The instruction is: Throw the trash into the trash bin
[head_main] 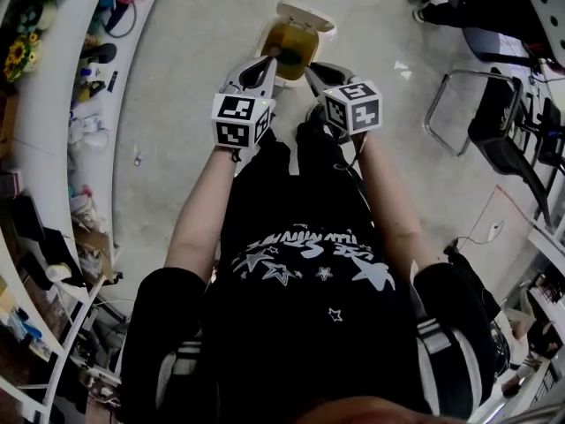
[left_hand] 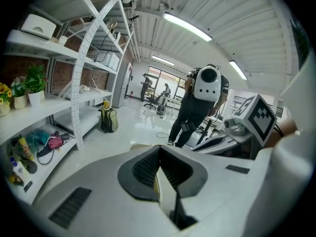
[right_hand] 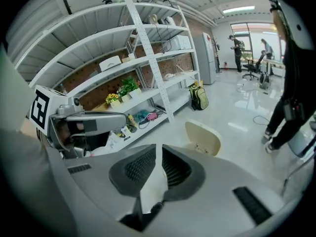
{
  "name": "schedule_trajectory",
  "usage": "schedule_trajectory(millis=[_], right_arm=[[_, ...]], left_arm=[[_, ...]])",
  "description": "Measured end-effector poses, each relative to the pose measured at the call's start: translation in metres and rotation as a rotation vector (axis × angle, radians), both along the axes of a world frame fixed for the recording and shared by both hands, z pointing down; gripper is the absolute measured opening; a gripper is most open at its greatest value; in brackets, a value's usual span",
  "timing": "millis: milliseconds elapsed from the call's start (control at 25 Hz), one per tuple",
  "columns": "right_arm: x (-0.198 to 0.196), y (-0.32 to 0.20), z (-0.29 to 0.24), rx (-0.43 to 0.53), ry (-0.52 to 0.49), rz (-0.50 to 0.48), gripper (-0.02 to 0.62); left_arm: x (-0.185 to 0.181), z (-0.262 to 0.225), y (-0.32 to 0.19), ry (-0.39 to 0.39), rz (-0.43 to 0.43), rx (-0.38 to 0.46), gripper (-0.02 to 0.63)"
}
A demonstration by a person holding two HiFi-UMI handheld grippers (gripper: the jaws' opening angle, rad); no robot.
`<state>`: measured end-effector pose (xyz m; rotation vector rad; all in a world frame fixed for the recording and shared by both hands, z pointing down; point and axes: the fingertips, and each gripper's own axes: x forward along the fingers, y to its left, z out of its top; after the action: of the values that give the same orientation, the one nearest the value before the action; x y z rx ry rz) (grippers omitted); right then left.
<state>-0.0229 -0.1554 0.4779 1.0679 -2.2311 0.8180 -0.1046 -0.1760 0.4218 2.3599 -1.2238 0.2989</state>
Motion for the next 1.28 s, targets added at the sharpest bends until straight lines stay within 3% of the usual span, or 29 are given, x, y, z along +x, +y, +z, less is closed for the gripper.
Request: schedule_trajectory(millis=[400, 840, 1280], right_arm=[[-0.010, 0.014, -0.042, 0.025, -0.050, -0.076, 0.018], [0.033, 0.044, -0.072, 0.097, -0.080, -0.142, 0.006], [0.082, 0.102, -0.100, 0.152, -0.102, -0.167, 0.006]], left_arm=[[-0.003, -0.042, 0.008, -0.012, -0.071, 0.055, 0.009], [0.021, -0.079, 0.054, -0.042, -0.165, 0.121, 0.009], [0.062, -0.104, 0.119, -0.046, -0.199, 0.165, 0.009]])
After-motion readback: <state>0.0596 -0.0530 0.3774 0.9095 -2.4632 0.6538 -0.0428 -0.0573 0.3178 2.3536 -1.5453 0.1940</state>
